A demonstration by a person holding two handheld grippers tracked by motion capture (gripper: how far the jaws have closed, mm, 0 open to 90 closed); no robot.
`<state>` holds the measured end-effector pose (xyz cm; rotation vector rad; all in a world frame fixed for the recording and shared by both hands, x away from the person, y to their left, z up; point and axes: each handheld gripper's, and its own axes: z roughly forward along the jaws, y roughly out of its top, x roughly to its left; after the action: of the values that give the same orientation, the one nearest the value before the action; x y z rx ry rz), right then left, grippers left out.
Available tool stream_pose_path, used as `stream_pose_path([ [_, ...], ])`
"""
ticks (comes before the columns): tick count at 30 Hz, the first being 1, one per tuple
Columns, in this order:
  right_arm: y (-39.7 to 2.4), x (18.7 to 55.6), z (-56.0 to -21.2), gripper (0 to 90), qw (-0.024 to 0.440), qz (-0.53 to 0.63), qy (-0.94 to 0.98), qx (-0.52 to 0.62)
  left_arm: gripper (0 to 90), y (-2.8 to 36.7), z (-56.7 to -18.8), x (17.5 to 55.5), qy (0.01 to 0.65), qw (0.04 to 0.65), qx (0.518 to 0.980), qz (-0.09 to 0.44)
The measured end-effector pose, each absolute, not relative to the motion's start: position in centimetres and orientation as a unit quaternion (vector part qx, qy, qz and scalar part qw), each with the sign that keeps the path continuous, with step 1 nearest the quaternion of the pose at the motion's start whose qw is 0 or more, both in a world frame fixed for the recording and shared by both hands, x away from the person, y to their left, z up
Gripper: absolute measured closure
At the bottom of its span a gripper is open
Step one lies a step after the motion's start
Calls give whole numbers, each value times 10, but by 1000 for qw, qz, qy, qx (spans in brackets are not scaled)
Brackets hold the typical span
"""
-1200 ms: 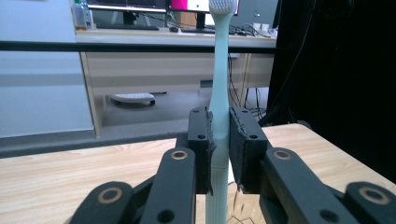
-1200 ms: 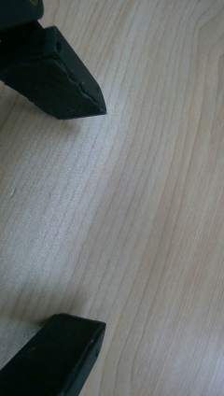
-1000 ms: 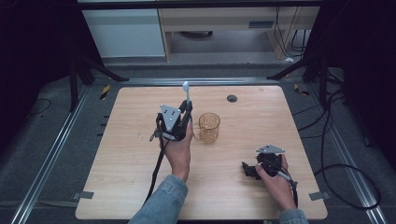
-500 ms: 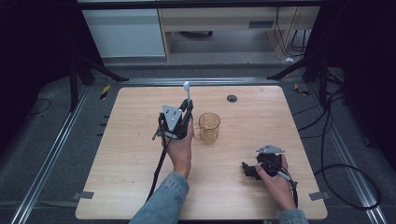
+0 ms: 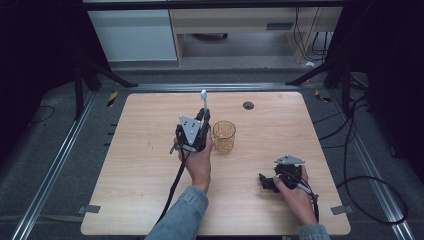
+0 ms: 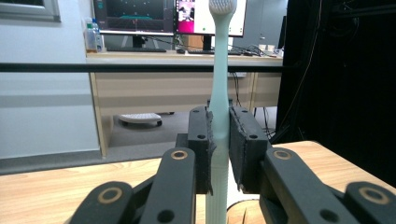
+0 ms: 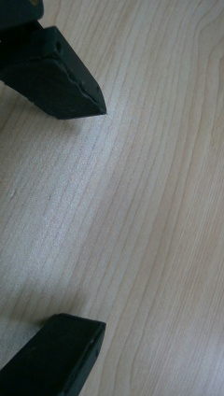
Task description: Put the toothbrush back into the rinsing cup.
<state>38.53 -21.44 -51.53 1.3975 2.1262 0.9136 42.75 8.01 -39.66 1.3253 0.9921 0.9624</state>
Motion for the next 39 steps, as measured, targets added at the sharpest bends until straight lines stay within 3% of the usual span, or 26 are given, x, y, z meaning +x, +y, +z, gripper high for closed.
stream_pose_path([
  [39, -214, 385, -515, 6, 217, 330, 769, 503, 788, 83, -427, 435, 418, 594, 555, 406],
])
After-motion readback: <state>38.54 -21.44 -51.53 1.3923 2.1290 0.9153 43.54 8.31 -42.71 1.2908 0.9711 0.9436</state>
